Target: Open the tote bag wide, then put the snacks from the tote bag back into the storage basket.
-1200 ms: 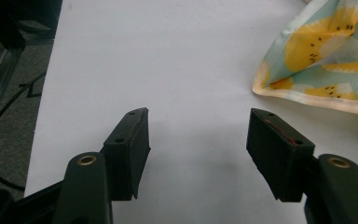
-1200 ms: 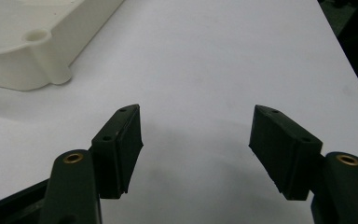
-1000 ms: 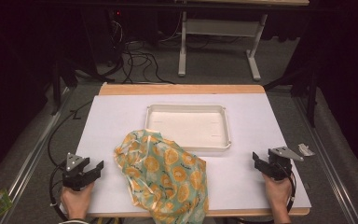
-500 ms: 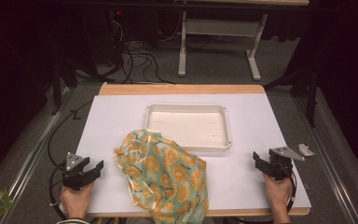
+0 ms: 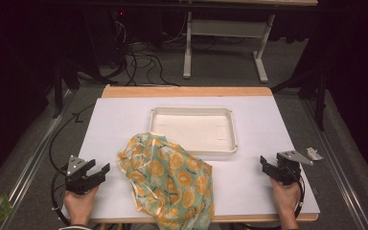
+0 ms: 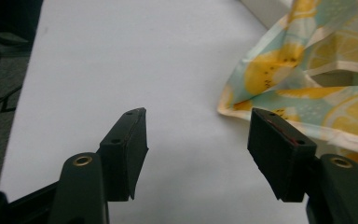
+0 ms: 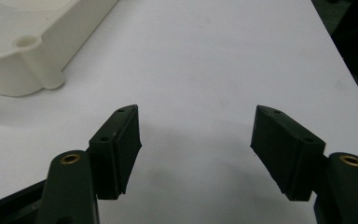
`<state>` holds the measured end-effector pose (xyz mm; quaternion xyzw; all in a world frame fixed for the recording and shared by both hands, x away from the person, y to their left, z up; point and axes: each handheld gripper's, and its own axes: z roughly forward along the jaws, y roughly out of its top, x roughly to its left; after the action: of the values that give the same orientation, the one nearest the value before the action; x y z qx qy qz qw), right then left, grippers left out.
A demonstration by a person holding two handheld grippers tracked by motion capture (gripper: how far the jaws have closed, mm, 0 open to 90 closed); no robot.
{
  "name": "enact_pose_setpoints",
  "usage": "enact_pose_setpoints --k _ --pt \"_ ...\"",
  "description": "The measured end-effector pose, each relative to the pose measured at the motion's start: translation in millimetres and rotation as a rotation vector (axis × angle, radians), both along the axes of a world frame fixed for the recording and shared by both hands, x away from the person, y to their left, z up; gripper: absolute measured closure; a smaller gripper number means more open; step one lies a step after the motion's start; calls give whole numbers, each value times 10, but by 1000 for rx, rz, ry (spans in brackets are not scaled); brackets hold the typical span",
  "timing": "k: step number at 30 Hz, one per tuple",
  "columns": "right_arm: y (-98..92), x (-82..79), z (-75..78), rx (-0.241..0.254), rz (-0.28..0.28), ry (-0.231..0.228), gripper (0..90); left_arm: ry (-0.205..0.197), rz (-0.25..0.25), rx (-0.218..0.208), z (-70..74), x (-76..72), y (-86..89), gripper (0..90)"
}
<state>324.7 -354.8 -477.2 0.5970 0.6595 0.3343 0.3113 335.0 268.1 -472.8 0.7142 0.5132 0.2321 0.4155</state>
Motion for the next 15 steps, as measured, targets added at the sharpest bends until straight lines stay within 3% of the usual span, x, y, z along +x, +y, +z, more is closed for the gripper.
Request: enact_pose_setpoints --k 15 --pt "-2 4 -1 2 7 2 330 -11 -54 -37 81 -59 -120 372"
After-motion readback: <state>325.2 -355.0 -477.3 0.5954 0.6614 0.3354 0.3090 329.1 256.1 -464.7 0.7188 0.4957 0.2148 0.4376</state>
